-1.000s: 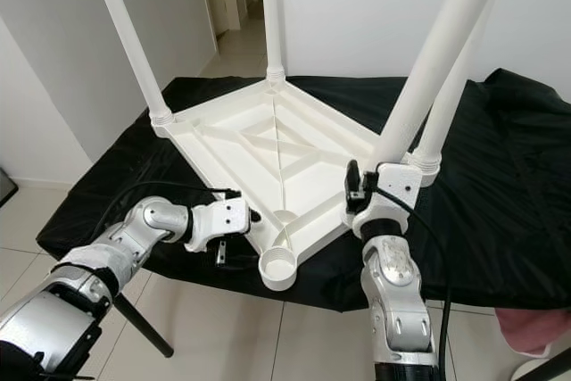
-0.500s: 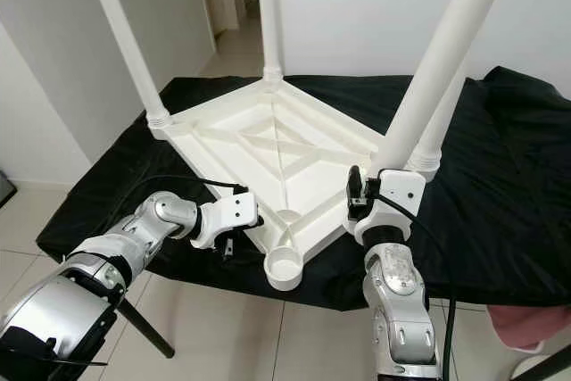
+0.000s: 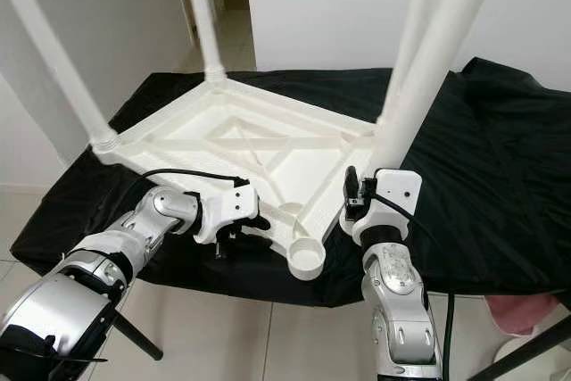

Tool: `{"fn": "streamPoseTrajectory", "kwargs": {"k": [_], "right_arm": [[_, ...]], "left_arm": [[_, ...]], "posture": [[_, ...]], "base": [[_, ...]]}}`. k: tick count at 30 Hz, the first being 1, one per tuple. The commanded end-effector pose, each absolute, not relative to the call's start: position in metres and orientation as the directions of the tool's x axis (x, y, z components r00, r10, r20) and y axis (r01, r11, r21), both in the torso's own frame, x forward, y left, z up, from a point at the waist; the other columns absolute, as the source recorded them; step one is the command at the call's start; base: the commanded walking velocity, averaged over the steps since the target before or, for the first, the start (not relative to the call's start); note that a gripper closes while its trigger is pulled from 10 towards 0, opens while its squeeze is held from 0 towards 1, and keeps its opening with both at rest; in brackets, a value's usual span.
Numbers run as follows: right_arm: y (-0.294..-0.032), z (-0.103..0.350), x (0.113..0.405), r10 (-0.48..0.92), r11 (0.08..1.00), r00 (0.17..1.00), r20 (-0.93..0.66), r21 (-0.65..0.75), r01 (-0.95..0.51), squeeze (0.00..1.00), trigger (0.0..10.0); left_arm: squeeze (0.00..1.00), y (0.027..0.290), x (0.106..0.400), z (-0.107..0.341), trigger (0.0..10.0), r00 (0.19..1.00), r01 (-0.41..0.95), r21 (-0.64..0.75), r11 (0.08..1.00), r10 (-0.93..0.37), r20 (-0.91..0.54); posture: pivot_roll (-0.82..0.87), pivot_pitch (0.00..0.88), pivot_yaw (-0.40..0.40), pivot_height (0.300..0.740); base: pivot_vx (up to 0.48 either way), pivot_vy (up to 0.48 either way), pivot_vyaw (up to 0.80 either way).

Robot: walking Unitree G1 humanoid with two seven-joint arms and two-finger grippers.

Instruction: Building children table

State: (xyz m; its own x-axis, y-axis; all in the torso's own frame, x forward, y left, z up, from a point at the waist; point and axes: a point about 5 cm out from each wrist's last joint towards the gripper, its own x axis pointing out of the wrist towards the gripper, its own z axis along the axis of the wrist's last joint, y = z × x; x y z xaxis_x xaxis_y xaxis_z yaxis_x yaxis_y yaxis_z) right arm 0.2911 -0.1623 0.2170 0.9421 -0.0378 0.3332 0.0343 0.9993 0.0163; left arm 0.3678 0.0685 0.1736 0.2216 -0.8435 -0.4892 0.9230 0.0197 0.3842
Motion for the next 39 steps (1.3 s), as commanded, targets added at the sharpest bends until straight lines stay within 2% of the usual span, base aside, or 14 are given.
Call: {"fn": "streamPoseTrajectory", "kwargs": {"k": [1,6,7,8,9,11,12,13,14,15,18,19,20,39], "right_arm": [[-0.162,0.22,0.29,-0.034,0.999,0.939,0.341,0.015,0.031,0.0,10.0],[-0.163,0.22,0.291,-0.034,0.999,0.939,0.342,0.015,0.031,0.0,10.0],[-0.163,0.22,0.292,-0.033,0.999,0.939,0.341,0.015,0.03,0.0,10.0],[-0.163,0.22,0.292,-0.033,0.999,0.939,0.341,0.015,0.03,0.0,10.0],[-0.163,0.219,0.292,-0.034,0.999,0.939,0.342,0.016,0.03,0.0,10.0],[-0.163,0.219,0.293,-0.035,0.999,0.939,0.342,0.017,0.031,0.0,10.0],[-0.162,0.219,0.294,-0.035,0.999,0.939,0.342,0.017,0.031,0.0,10.0],[-0.162,0.219,0.294,-0.036,0.999,0.939,0.342,0.018,0.032,0.0,10.0],[-0.162,0.219,0.294,-0.036,0.999,0.939,0.342,0.018,0.032,0.0,10.0],[-0.162,0.219,0.295,-0.036,0.999,0.939,0.342,0.019,0.031,0.0,10.0],[-0.162,0.219,0.295,-0.036,0.999,0.939,0.342,0.018,0.031,0.0,10.0],[-0.162,0.218,0.296,-0.034,0.999,0.939,0.341,0.018,0.03,0.0,10.0],[-0.161,0.218,0.296,-0.031,0.999,0.94,0.339,0.017,0.027,0.0,10.0],[-0.149,0.218,0.296,0.048,0.998,0.934,0.354,0.016,-0.057,0.0,10.0]], "left_arm": [[0.0,0.09,0.359,0.133,0.0,0.205,0.967,0.243,0.072,-0.788,-0.58],[0.0,0.091,0.357,0.132,0.0,0.212,0.964,0.255,0.074,-0.796,-0.567],[0.0,0.09,0.357,0.132,4.6,0.216,0.962,0.26,0.077,-0.801,-0.559],[0.0,0.09,0.357,0.132,4.6,0.216,0.962,0.26,0.077,-0.801,-0.559],[0.0,0.085,0.356,0.132,10.0,0.208,0.963,0.258,0.077,-0.82,-0.534],[0.0,0.081,0.354,0.133,10.0,0.194,0.967,0.241,0.079,-0.84,-0.507],[0.21,0.077,0.353,0.135,10.0,0.182,0.971,0.227,0.079,-0.857,-0.482],[0.85,0.075,0.353,0.136,10.0,0.173,0.975,0.205,0.085,-0.87,-0.461],[0.85,0.075,0.353,0.136,10.0,0.173,0.975,0.205,0.085,-0.87,-0.461],[1.0,0.073,0.353,0.137,10.0,0.175,0.975,0.2,0.093,-0.879,-0.443],[1.0,0.072,0.354,0.143,10.0,0.209,0.964,0.239,0.117,-0.889,-0.407],[0.86,0.073,0.356,0.149,10.0,0.234,0.956,0.256,0.142,-0.897,-0.375],[0.0,0.074,0.359,0.155,10.0,0.261,0.949,0.264,0.174,-0.902,-0.345],[0.0,0.097,0.354,0.195,10.0,0.541,0.833,0.144,0.534,-0.841,-0.012]], "posture": [[-0.1,0.189,0.1,0.74],[-0.1,0.182,0.099,0.74],[-0.09,0.175,0.098,0.74],[-0.09,0.175,0.098,0.74],[-0.09,0.173,0.1,0.74],[-0.09,0.168,0.1,0.74],[-0.09,0.166,0.099,0.74],[-0.09,0.165,0.1,0.74],[-0.09,0.165,0.1,0.74],[-0.09,0.163,0.1,0.74],[-0.09,0.16,0.101,0.74],[-0.08,0.158,0.101,0.74],[-0.08,0.155,0.099,0.74],[-0.03,0.123,0.049,0.74]], "base": [[0.0,0.0,0.0],[0.0,0.0,0.0],[0.0,0.0,0.0],[0.0,0.0,0.0],[0.0,0.0,0.0],[0.0,0.0,0.0],[0.0,0.0,0.0],[0.0,0.0,0.0],[0.0,0.0,0.0],[0.0,0.0,0.0],[0.0,0.0,0.0],[0.0,0.0,0.0],[0.0,0.0,0.0],[0.0,0.0,0.0]]}}
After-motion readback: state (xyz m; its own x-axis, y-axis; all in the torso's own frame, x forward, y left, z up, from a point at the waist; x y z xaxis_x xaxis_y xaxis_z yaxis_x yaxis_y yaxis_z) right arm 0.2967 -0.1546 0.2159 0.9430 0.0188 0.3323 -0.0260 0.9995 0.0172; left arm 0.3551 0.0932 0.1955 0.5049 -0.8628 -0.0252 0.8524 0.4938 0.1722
